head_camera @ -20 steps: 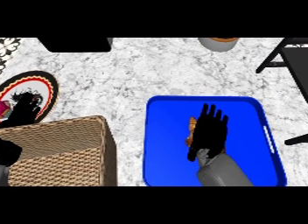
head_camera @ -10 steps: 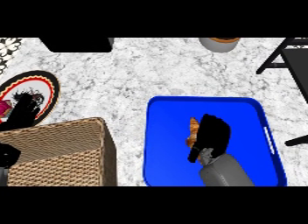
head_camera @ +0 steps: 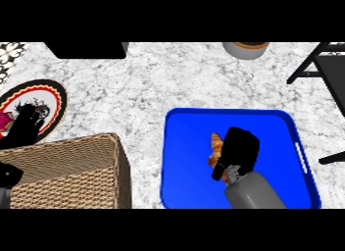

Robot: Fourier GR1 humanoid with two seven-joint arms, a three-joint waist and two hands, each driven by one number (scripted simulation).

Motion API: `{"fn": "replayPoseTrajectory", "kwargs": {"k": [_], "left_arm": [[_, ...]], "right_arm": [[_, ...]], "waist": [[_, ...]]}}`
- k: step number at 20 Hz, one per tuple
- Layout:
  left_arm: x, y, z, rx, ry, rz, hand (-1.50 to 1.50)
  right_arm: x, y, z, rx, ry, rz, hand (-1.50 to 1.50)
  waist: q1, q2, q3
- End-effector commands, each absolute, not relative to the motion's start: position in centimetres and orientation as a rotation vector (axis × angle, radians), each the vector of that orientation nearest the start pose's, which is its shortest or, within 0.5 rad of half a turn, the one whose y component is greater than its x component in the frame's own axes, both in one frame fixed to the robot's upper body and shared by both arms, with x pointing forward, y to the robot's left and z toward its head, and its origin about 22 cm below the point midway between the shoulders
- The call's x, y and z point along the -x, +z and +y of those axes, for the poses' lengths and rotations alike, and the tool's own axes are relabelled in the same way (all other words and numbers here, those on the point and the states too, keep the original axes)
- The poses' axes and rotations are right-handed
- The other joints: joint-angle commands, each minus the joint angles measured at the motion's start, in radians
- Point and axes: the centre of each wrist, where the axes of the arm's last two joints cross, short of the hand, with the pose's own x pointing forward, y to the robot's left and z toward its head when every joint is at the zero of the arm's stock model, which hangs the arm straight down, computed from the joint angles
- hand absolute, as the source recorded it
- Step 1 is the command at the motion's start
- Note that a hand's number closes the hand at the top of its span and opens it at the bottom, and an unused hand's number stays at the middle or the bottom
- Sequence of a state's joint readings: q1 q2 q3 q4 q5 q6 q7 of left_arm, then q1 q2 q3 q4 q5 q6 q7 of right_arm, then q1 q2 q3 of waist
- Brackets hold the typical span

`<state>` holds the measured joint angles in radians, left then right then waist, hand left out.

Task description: Pick the croissant from the tray and place it in the tiered shelf

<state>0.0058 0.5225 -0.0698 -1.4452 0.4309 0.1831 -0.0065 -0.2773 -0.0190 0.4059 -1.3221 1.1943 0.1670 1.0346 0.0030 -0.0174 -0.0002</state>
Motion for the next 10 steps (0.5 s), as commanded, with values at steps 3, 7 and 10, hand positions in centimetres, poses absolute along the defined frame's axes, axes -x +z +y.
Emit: {"fn": "replayPoseTrajectory", "kwargs": {"k": [3,7,10], "left_arm": [[-22.3,-0.1,35.5,-0.269,-0.061,-1.332,0.00],[-23.4,1.0,35.1,-0.252,-0.014,-1.358,0.00],[-23.0,0.9,35.3,-0.255,-0.027,-1.372,0.00]], "right_arm": [[-26.0,-1.3,-9.2,1.269,0.929,-0.665,1.50],[-34.3,5.5,-17.0,1.314,0.456,-0.509,1.50],[-36.6,8.3,-21.6,1.342,0.222,-0.449,1.50]], "waist": [[0.001,0.018,0.000],[-0.001,0.030,0.002],[0.009,0.038,0.002]]}}
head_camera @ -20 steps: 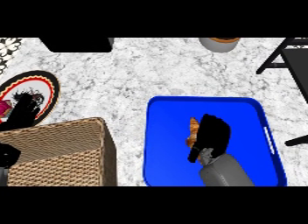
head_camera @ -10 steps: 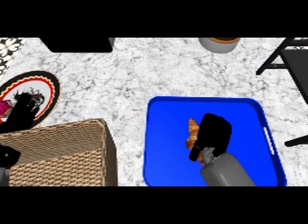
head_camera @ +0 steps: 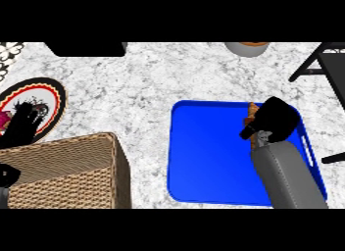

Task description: Pick the croissant from the tray and place it in the tiered shelf

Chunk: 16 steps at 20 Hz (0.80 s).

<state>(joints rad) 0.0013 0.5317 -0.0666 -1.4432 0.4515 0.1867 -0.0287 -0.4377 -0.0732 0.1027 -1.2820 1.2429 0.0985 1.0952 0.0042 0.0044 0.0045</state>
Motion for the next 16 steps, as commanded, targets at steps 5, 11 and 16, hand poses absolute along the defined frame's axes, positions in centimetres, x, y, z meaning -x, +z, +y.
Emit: {"fn": "replayPoseTrajectory", "kwargs": {"k": [5,11,16], "left_arm": [[-24.2,1.4,34.3,-0.245,-0.049,-1.361,0.00],[-23.1,0.1,34.3,-0.218,-0.069,-1.350,0.00],[-23.2,-0.4,34.2,-0.261,-0.032,-1.328,0.00]], "right_arm": [[-39.7,11.1,-21.1,1.427,0.092,-0.440,1.50],[-41.0,17.6,-18.8,1.447,-0.099,-0.570,1.50],[-40.2,22.6,-17.7,1.453,-0.274,-0.734,1.50]], "waist": [[0.024,0.012,-0.003],[0.021,-0.001,-0.005],[-0.001,-0.007,-0.005]]}}
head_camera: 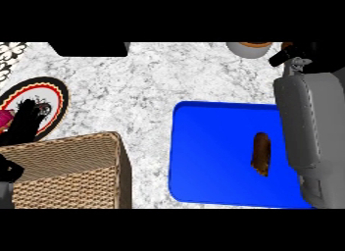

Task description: Pick the croissant from the tray and place it in the tiered shelf

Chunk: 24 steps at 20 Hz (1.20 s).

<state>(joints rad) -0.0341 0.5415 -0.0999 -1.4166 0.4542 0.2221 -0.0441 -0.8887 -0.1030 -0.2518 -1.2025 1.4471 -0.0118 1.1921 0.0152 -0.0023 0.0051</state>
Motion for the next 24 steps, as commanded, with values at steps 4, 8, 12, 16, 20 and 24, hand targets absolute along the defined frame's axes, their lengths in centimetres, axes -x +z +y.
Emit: {"fn": "replayPoseTrajectory", "kwargs": {"k": [4,8,12,16,20,24], "left_arm": [[-23.4,0.1,35.1,-0.272,-0.037,-1.342,0.00],[-23.4,0.1,35.0,-0.253,-0.053,-1.349,0.00],[-23.5,0.0,34.1,-0.267,-0.038,-1.350,0.00],[-23.6,-0.1,35.0,-0.261,-0.043,-1.334,0.00],[-23.2,-0.4,34.9,-0.267,-0.037,-1.343,0.00],[-23.2,0.2,35.2,-0.246,-0.024,-1.345,0.00]], "right_arm": [[-39.7,26.0,-15.5,1.524,-0.335,-0.788,1.50],[-39.9,28.5,-14.5,1.575,-0.363,-0.808,1.50],[-39.8,30.9,-16.3,1.669,-0.377,-0.807,1.50],[-40.0,32.3,-15.9,1.780,-0.369,-0.701,1.50],[-40.4,34.3,-18.1,1.800,-0.368,-0.618,1.50],[-40.3,35.8,-19.2,1.807,-0.315,-0.544,1.50]], "waist": [[-0.008,-0.001,-0.007],[0.001,0.004,-0.006],[-0.008,0.004,-0.006],[-0.016,0.004,-0.007],[-0.008,0.005,-0.006],[-0.009,0.000,-0.006]]}}
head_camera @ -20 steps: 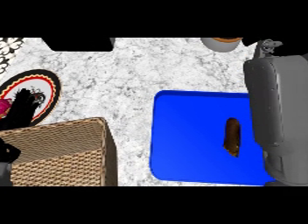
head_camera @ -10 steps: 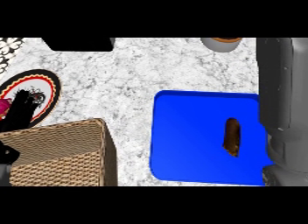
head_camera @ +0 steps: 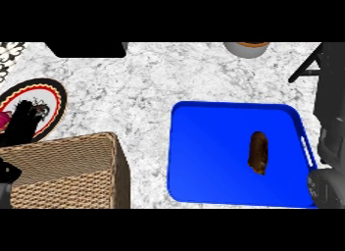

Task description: Pick the croissant from the tray and place it in the tiered shelf

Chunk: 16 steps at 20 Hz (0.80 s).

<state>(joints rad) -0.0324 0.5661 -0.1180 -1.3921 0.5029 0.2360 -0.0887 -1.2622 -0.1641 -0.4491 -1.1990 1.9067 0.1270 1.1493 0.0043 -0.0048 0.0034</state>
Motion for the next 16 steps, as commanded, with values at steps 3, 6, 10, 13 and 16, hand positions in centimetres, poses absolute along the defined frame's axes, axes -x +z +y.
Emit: {"fn": "replayPoseTrajectory", "kwargs": {"k": [3,6,10,13,16], "left_arm": [[-22.5,-0.7,34.7,-0.246,-0.052,-1.339,0.00],[-22.9,-0.6,35.5,-0.269,-0.032,-1.350,0.00],[-24.3,-0.4,34.8,-0.272,-0.030,-1.352,0.00],[-22.8,-1.7,34.9,-0.273,-0.035,-1.354,0.00],[-24.3,0.7,34.3,-0.256,-0.044,-1.340,0.00]], "right_arm": [[-40.6,35.3,-22.0,1.798,-0.342,-0.564,1.50],[-40.1,36.0,-24.7,1.818,-0.340,-0.495,1.50],[-40.7,34.7,-26.6,1.849,-0.311,-0.426,1.50],[-40.5,34.1,-27.9,1.850,-0.311,-0.397,1.50],[-40.5,33.5,-29.5,1.843,-0.323,-0.407,1.50]], "waist": [[0.004,0.006,-0.003],[-0.007,0.005,-0.004],[-0.016,0.009,-0.004],[-0.006,0.007,-0.004],[-0.005,0.008,-0.002]]}}
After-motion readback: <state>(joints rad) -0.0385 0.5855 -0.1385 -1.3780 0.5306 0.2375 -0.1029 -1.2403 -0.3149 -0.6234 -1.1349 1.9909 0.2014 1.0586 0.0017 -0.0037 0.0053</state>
